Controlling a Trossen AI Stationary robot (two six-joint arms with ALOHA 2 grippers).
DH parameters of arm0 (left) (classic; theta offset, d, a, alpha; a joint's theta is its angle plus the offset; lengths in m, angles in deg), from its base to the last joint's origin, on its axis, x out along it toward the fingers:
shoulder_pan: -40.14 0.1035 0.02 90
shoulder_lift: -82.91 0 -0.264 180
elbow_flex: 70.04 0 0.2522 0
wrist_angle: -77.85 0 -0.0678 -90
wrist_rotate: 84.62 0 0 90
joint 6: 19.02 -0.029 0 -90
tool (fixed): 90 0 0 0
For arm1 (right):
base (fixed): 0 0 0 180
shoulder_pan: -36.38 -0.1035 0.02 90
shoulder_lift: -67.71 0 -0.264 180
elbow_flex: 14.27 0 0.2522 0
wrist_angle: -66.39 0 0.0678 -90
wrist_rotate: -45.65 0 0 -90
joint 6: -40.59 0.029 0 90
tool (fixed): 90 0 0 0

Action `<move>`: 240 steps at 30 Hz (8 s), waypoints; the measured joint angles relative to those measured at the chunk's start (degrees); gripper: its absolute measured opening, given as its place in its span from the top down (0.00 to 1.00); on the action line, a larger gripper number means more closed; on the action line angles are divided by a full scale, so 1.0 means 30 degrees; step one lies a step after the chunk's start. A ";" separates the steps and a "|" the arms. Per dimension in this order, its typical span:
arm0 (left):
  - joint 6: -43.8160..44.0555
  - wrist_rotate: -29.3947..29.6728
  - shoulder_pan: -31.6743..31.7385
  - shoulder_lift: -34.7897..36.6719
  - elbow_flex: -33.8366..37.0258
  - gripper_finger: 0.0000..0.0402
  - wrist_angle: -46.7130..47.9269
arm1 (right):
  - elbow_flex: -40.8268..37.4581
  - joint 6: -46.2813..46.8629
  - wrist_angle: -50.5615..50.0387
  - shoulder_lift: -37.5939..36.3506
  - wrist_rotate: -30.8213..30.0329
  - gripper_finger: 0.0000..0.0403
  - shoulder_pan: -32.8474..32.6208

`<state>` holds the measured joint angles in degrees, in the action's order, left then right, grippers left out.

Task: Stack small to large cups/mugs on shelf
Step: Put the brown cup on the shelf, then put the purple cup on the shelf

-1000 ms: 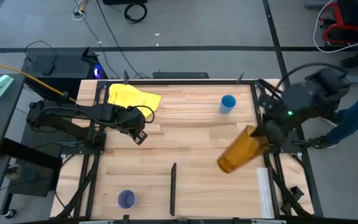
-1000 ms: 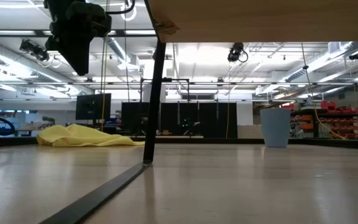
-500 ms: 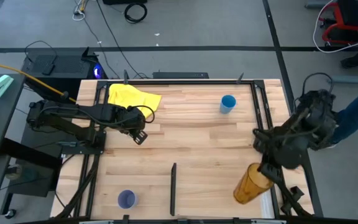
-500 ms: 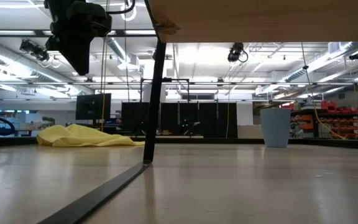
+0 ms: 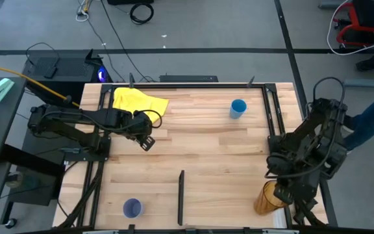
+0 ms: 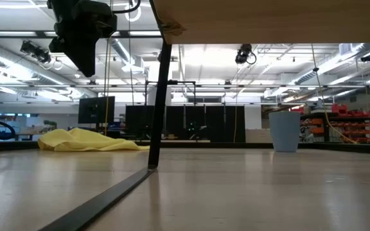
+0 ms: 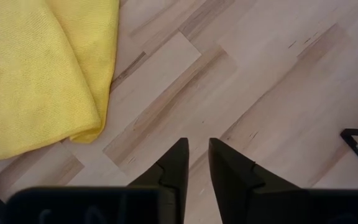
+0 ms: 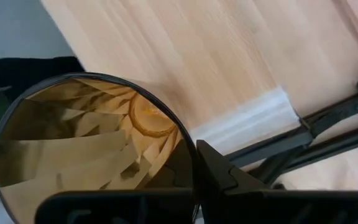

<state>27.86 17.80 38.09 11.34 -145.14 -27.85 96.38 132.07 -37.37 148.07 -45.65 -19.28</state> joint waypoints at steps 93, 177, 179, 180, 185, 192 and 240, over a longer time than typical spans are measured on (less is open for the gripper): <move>0.0530 -0.0007 -0.0002 -0.0022 0.0007 0.86 -0.1034 | 0.2291 -0.0084 -0.0005 -0.0962 -0.5263 0.76 0.2357; 1.2701 -0.4573 -1.2114 0.2670 -0.2477 0.85 0.4213 | -0.0142 -0.7575 -0.0005 -0.0947 -0.5198 0.96 0.9072; 1.3955 -0.4481 -1.3167 0.2551 -0.2477 0.86 0.3494 | -0.0142 -0.7657 -0.0002 -0.0947 -0.5215 0.96 0.9682; 1.4525 -0.4271 -1.3698 0.2409 -0.2484 0.86 0.3095 | -0.0142 -0.7794 0.0000 -0.0947 -0.5219 0.96 1.0021; 1.6168 -0.3172 -1.5326 0.1043 -0.2484 0.84 0.0989 | -0.0142 -0.9433 0.0002 -0.0947 -0.5646 0.96 1.1522; 1.6325 -0.3505 -1.5803 -0.1714 -0.2484 0.80 -0.0350 | -0.0142 -1.1434 0.0001 -0.0947 -0.5875 0.96 1.2986; 1.6788 -0.4100 -1.5532 -0.6054 -0.2470 0.79 -0.1792 | -0.0142 -1.2559 -0.0005 -0.0947 -0.5540 0.96 1.3260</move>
<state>78.22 5.50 -8.50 -6.82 -152.55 -33.23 95.95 94.40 -37.39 145.23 -62.27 20.50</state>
